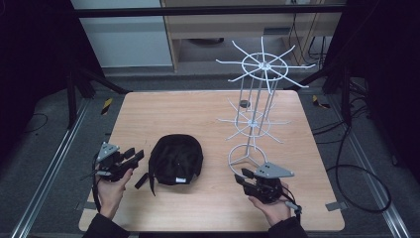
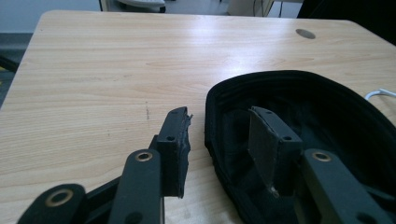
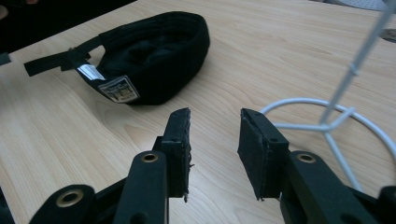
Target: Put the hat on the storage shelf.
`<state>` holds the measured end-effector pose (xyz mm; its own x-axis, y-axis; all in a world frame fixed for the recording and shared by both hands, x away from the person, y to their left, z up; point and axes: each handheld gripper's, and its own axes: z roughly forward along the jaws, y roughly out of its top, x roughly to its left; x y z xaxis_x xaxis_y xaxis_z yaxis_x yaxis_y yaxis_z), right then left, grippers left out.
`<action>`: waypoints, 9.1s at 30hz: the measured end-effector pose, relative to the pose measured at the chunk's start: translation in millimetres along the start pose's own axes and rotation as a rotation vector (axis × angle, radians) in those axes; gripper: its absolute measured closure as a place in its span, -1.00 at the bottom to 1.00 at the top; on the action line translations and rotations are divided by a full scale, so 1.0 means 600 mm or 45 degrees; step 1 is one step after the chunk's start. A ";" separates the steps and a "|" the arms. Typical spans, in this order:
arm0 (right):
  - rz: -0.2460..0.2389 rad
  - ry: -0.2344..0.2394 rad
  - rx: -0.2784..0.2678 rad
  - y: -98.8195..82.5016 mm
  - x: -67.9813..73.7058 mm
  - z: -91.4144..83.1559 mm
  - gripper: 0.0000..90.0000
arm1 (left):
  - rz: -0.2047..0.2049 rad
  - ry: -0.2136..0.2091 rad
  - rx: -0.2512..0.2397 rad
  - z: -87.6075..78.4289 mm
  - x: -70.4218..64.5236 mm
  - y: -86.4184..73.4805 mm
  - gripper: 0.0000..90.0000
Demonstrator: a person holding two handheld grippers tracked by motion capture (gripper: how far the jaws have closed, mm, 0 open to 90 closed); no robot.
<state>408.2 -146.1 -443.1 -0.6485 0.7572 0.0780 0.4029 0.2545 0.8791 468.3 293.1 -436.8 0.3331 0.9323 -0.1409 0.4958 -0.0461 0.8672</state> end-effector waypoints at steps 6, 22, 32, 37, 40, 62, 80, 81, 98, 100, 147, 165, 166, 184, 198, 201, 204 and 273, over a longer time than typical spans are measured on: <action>-0.024 0.048 0.001 0.014 0.026 0.029 0.38 | 0.025 0.026 0.054 0.036 -0.005 -0.001 0.29; 0.010 0.049 0.002 0.052 0.059 0.113 0.07 | 0.048 0.003 0.175 0.101 0.011 -0.010 0.37; 0.028 0.050 0.048 0.057 0.081 0.180 0.00 | 0.040 -0.061 0.238 0.114 0.013 -0.021 0.68; 0.048 0.056 0.061 0.058 0.091 0.206 -0.03 | 0.028 -0.067 0.246 0.109 0.011 -0.022 0.77; 0.035 0.023 0.090 0.054 0.093 0.216 -0.05 | 0.035 -0.069 0.252 0.101 0.007 -0.024 0.79; 0.088 -0.075 0.242 0.036 0.070 0.226 0.69 | 0.058 -0.099 0.275 0.067 -0.025 -0.045 0.79; -0.134 0.071 -0.116 0.071 0.096 0.144 0.86 | 0.064 -0.142 0.284 0.084 -0.057 -0.056 0.98; -0.190 0.096 -0.124 0.075 0.105 0.139 0.86 | 0.067 -0.150 0.278 0.086 -0.059 -0.056 0.98; -0.217 0.043 -0.084 0.073 0.102 0.128 0.88 | 0.089 -0.168 0.209 0.057 -0.072 -0.050 0.86; -0.203 0.015 -0.085 0.074 0.098 0.125 0.88 | 0.060 -0.171 0.190 0.039 -0.069 -0.050 0.78; -0.348 0.225 0.011 0.035 0.133 0.128 0.87 | -0.040 -0.353 0.063 0.015 -0.079 -0.025 0.40; -0.346 0.255 0.020 0.032 0.136 0.130 0.84 | 0.007 -0.499 0.040 0.021 -0.163 -0.004 -0.18; -0.354 0.257 0.024 0.031 0.139 0.131 0.84 | 0.005 -0.498 0.048 0.025 -0.166 -0.004 -0.19; -0.313 0.375 -0.043 0.045 0.144 0.112 0.35 | -0.049 -0.565 0.054 0.025 -0.161 0.002 0.61; -0.196 0.270 -0.103 0.047 0.078 0.072 0.22 | 0.084 -0.688 -0.108 -0.042 -0.185 0.041 0.82; -0.209 0.290 -0.087 0.041 0.085 0.084 0.17 | 0.109 -0.718 -0.142 -0.055 -0.195 0.047 0.82; -0.211 0.314 -0.095 0.041 0.088 0.088 0.16 | 0.115 -0.724 -0.149 -0.056 -0.197 0.047 0.82; -0.259 0.195 -0.112 0.100 0.152 0.149 0.36 | 0.048 -0.058 0.067 -0.065 0.013 -0.042 0.25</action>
<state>431.0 -8.0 -425.3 -0.8031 0.5945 -0.0399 0.2013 0.3337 0.9209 427.3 315.6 -441.1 0.3879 0.9123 -0.1315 0.5235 -0.1007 0.8460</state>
